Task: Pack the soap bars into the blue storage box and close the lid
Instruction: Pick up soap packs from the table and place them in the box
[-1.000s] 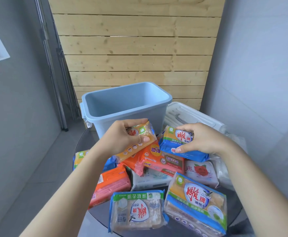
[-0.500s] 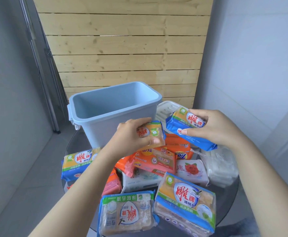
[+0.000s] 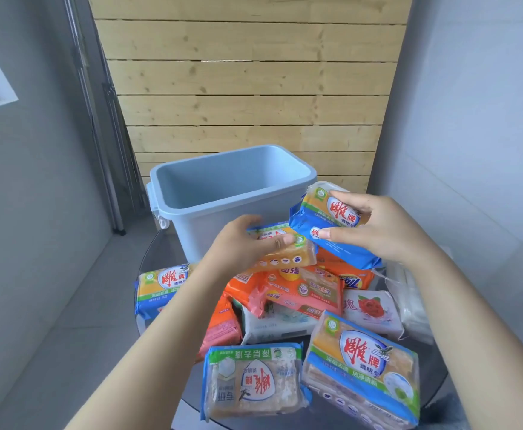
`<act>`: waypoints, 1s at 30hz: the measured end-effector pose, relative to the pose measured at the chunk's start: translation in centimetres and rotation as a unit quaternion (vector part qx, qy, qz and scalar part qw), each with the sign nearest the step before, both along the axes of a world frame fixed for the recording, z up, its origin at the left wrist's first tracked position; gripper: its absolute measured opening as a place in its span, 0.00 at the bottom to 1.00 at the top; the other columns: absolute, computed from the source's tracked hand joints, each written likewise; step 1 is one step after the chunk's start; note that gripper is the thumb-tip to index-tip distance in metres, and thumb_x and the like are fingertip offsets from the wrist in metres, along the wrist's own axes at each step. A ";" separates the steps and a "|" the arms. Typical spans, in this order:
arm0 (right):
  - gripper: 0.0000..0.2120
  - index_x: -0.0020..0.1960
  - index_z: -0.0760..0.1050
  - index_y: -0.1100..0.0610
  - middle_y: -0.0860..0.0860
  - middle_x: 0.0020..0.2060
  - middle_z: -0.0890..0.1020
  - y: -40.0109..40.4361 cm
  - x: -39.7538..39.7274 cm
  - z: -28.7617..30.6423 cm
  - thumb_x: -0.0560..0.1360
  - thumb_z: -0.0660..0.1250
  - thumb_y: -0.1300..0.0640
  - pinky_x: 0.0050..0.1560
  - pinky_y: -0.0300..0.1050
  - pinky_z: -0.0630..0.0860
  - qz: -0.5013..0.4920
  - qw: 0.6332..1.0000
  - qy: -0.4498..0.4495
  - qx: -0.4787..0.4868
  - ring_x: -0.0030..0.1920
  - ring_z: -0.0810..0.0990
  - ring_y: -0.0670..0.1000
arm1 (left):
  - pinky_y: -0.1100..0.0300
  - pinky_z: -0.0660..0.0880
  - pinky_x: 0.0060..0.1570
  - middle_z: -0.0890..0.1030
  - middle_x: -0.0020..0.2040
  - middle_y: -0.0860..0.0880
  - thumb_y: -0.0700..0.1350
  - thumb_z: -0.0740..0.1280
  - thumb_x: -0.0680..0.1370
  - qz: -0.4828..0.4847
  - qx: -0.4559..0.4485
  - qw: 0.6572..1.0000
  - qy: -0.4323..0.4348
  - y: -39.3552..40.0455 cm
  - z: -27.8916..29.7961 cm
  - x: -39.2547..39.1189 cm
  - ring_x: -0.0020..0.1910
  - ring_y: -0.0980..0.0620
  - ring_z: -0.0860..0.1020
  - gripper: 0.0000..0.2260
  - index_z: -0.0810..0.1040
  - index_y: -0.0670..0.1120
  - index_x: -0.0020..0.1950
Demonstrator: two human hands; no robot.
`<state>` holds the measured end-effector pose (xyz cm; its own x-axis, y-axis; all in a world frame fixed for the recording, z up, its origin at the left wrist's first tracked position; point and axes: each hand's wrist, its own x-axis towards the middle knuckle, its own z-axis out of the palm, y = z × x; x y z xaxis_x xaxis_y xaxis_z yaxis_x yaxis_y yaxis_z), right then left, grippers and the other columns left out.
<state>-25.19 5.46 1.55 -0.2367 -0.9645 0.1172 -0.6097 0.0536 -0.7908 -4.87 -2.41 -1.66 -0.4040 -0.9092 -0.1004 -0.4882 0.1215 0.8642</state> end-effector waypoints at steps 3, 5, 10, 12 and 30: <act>0.36 0.67 0.72 0.47 0.41 0.56 0.81 -0.1 0.6 0.3 0.61 0.78 0.47 0.56 0.39 0.76 0.018 1.000 0.007 0.005 0.54 0.80 0.40 | 0.70 0.72 0.27 0.78 0.54 0.50 0.56 0.70 0.73 0.065 0.045 0.993 0.084 -0.1 -0.4 0.0 0.38 0.60 0.76 0.22 0.76 0.47 0.63; 0.37 0.68 0.72 0.46 0.40 0.56 0.81 -0.2 1.0 0.5 0.61 0.79 0.48 0.53 0.34 0.73 0.030 0.999 0.019 0.015 0.53 0.79 0.38 | 0.62 0.71 0.37 0.78 0.47 0.45 0.56 0.66 0.77 0.104 0.102 0.977 0.154 -0.3 0.0 0.3 0.38 0.49 0.76 0.14 0.79 0.46 0.54; 0.39 0.70 0.67 0.45 0.40 0.60 0.79 -1.0 3.1 0.3 0.62 0.78 0.47 0.58 0.37 0.72 0.069 0.995 0.060 0.034 0.58 0.77 0.41 | 0.54 0.76 0.46 0.81 0.45 0.40 0.51 0.60 0.80 0.099 0.223 0.932 0.270 0.4 0.5 0.1 0.42 0.43 0.79 0.15 0.77 0.40 0.49; 0.40 0.71 0.65 0.43 0.38 0.60 0.77 -1.2 3.4 0.2 0.62 0.77 0.45 0.59 0.39 0.72 0.085 0.993 0.058 0.053 0.59 0.77 0.40 | 0.54 0.76 0.49 0.80 0.43 0.38 0.54 0.58 0.81 0.065 0.227 0.940 0.248 1.1 0.6 -0.2 0.43 0.42 0.79 0.18 0.79 0.42 0.48; 0.27 0.62 0.72 0.57 0.55 0.56 0.82 0.5 -1.1 -1.3 0.73 0.60 0.38 0.54 0.55 0.80 -0.002 0.969 0.004 0.246 0.51 0.84 0.55 | 0.53 0.76 0.48 0.85 0.50 0.41 0.57 0.69 0.72 0.029 0.128 0.985 0.115 2.3 1.1 -1.6 0.41 0.48 0.79 0.23 0.79 0.40 0.57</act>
<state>-26.30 5.95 0.21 -0.2421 -0.9029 -0.3552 -0.6142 0.4260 -0.6643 -6.50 -0.06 -0.61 -0.3916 -0.8879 -0.2413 -0.2763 -0.1367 0.9513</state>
